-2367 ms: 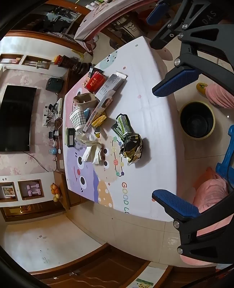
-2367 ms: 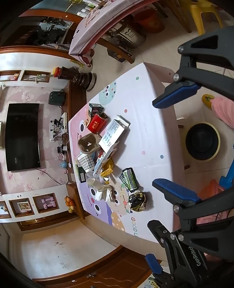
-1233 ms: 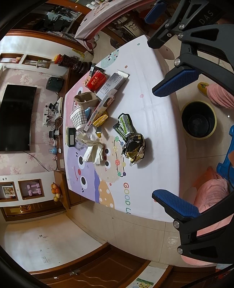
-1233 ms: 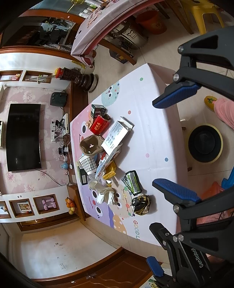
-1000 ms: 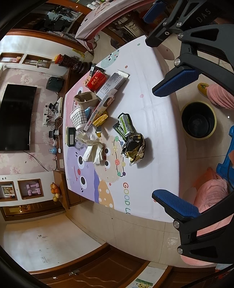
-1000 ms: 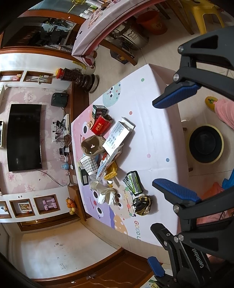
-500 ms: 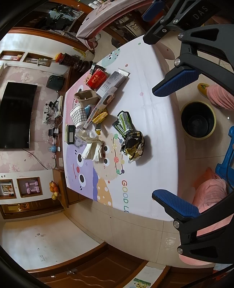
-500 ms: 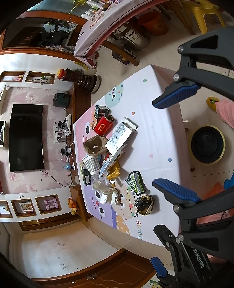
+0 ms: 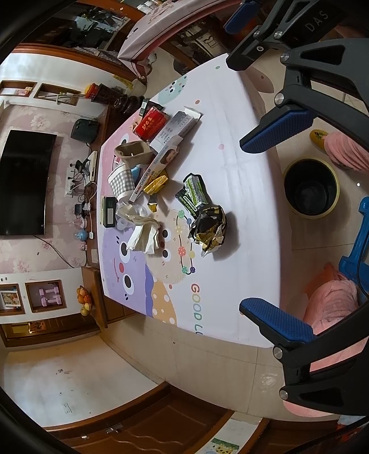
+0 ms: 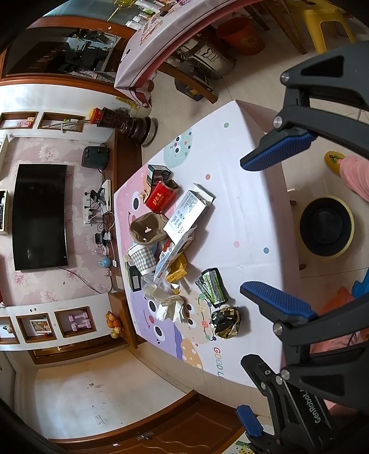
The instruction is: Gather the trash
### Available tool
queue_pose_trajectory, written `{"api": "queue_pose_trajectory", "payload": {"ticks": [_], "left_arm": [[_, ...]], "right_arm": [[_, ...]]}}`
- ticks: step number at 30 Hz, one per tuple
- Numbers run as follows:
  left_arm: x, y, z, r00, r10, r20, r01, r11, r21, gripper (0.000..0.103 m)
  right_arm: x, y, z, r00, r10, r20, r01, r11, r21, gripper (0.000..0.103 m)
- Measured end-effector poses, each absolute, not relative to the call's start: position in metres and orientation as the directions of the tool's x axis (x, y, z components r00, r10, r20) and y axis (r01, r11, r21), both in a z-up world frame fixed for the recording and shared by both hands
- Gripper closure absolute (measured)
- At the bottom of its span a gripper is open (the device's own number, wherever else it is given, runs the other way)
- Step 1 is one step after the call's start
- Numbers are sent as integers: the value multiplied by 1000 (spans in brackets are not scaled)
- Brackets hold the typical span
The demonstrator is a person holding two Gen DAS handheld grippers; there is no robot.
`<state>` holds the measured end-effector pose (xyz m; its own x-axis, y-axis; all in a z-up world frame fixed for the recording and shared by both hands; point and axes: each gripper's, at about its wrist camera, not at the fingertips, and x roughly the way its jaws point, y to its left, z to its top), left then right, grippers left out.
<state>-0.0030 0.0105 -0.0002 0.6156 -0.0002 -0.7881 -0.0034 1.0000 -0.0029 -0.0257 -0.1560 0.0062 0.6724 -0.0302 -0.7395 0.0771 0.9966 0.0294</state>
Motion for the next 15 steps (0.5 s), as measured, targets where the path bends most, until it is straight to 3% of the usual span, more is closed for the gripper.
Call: {"api": "queue_pose_trajectory", "payload": {"ticks": [15], "left_arm": [[-1,8,-7,605,6,-796,8,1000,14,2]], "right_arm": [[-19,-156,4,670,-31,-742,79,996,29,22]]}}
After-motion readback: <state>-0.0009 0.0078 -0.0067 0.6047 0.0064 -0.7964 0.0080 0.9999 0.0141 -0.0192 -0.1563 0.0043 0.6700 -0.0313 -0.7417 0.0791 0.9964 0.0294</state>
